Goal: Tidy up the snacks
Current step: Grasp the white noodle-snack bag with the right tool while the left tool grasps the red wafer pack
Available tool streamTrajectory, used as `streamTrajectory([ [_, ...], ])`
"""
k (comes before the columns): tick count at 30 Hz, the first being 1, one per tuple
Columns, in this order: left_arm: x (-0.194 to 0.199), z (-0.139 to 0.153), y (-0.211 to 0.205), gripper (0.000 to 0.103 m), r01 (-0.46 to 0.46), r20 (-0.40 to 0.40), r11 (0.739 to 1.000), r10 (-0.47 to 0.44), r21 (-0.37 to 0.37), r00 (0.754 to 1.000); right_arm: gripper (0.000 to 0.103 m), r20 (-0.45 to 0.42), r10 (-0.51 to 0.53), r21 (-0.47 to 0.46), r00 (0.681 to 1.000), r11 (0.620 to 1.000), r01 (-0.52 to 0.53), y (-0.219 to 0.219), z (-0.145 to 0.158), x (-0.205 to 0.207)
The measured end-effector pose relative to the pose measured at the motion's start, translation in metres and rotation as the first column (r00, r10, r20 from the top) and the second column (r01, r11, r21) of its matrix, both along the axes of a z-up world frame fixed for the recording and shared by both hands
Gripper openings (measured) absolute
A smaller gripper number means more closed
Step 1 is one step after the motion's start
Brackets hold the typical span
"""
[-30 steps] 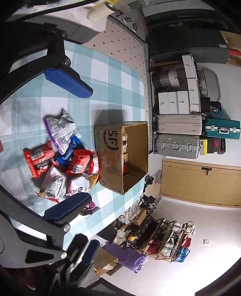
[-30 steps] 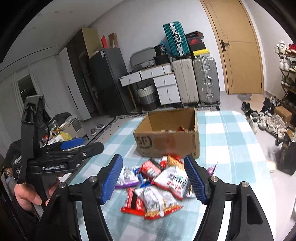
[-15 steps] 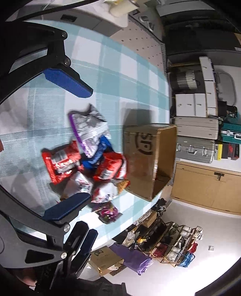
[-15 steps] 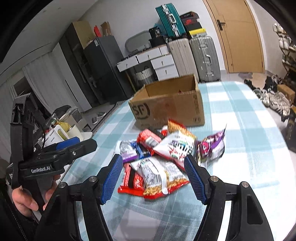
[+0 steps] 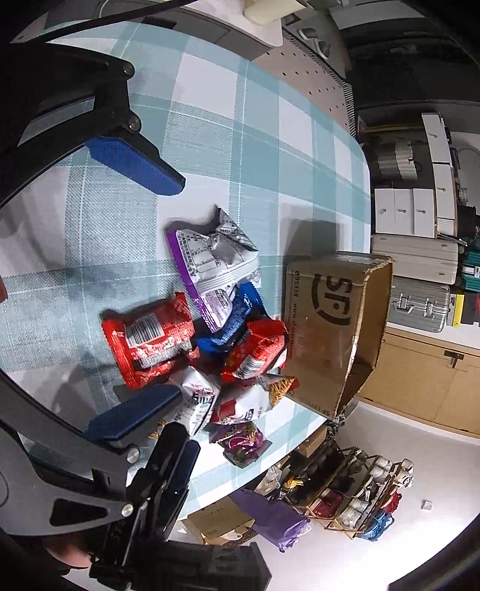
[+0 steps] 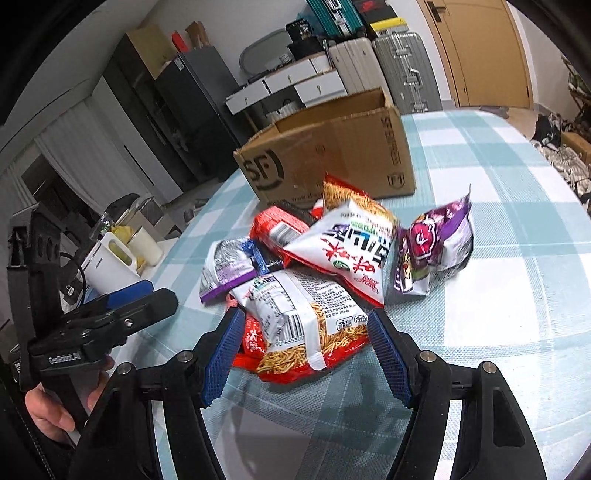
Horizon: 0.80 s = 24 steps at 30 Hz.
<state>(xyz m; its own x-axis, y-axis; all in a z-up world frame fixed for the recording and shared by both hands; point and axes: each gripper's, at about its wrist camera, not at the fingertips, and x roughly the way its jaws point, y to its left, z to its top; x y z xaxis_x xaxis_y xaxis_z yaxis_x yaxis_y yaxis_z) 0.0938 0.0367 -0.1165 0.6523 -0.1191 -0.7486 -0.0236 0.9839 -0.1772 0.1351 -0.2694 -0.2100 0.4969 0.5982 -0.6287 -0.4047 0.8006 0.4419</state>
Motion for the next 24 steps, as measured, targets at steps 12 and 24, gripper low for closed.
streamTrajectory([
  [12, 0.006, -0.026, 0.019, 0.102, -0.026, -0.069, 0.999, 0.024, -0.031, 0.997, 0.075, -0.051, 0.011, -0.013, 0.999, 1.000, -0.011, 0.012, -0.014, 0.025],
  [24, 0.010, -0.036, 0.031, 0.102, -0.046, -0.089, 0.998, 0.042, -0.041, 0.995, 0.060, -0.055, 0.064, -0.030, 0.996, 0.997, -0.065, 0.037, -0.021, 0.034],
])
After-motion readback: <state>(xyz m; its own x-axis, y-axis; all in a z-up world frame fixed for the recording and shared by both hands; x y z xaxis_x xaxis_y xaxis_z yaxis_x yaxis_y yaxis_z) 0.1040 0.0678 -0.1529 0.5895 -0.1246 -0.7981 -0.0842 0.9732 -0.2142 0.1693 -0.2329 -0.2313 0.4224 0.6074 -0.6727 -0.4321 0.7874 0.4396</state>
